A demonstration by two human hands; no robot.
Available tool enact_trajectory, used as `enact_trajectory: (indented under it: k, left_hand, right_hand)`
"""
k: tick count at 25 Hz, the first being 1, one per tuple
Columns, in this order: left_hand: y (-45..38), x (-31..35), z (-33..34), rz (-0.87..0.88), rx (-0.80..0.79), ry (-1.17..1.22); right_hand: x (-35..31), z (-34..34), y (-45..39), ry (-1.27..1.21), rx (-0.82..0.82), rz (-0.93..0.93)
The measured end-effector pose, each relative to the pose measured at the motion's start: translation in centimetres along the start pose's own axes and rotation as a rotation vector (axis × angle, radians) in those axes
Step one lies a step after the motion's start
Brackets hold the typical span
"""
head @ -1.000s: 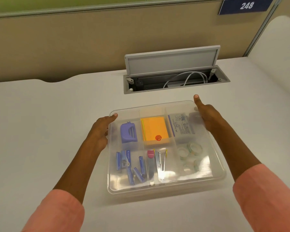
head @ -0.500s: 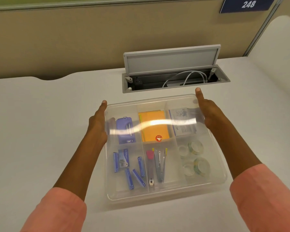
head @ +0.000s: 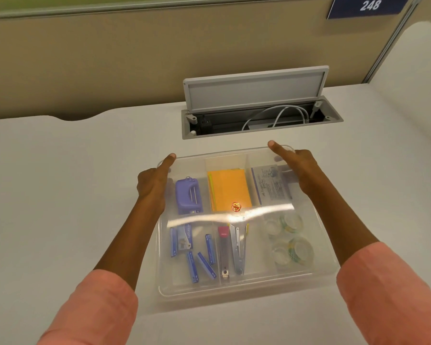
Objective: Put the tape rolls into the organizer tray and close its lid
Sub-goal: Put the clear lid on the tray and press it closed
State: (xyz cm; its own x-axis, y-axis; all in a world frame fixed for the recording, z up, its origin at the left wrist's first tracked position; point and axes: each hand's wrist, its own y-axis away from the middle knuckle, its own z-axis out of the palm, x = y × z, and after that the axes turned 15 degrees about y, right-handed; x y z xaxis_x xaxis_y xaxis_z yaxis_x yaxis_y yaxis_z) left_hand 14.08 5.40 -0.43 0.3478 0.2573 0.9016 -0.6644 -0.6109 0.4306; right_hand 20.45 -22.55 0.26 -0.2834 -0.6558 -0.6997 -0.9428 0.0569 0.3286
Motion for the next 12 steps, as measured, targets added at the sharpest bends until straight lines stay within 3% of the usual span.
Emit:
enact_trajectory:
  k: [12]
  left_hand:
    - [-0.6,-1.5,0.5,0.181,0.093,-0.223]
  right_hand:
    - [0.7,1.1,-1.1,0.115,0.158,0.098]
